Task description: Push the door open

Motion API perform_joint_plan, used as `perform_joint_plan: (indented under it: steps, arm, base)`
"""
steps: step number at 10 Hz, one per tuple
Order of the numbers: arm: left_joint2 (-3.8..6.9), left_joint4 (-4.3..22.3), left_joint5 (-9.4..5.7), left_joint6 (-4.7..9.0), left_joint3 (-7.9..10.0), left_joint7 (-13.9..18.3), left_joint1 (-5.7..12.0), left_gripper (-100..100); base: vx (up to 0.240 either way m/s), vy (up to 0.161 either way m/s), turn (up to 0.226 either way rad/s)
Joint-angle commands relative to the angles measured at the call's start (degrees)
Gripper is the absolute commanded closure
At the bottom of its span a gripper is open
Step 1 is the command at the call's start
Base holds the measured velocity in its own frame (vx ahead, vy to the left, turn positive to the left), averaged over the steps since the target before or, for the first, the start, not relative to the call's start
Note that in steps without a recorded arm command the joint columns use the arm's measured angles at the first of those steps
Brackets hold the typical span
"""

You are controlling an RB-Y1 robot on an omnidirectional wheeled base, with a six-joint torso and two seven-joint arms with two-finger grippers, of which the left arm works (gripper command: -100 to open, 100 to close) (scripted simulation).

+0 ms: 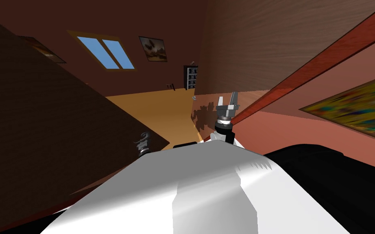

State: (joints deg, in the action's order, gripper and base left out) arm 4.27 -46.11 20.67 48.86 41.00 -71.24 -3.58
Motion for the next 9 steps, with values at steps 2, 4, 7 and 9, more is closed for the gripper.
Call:
perform_joint_plan:
  steps: [2, 4, 7, 9]
  arm:
    - [1.44, -0.78, -0.68, 1.77, 0.93, 0.04, 0.79, 100]
    - [1.44, -0.78, -0.68, 1.77, 0.93, 0.04, 0.79, 100]
    - [0.56, 2.13, -0.68, 0.88, 2.87, 2.36, 1.75, 100]
    - [0.56, 2.13, -0.68, 0.88, 2.87, 2.36, 1.75, 100]
  base:
    - [0.000, 0.000, 0.000]
    - [0.000, 0.003, -0.002]
    - [0.036, 0.007, -0.096]
    - [0.031, 0.005, -0.015]
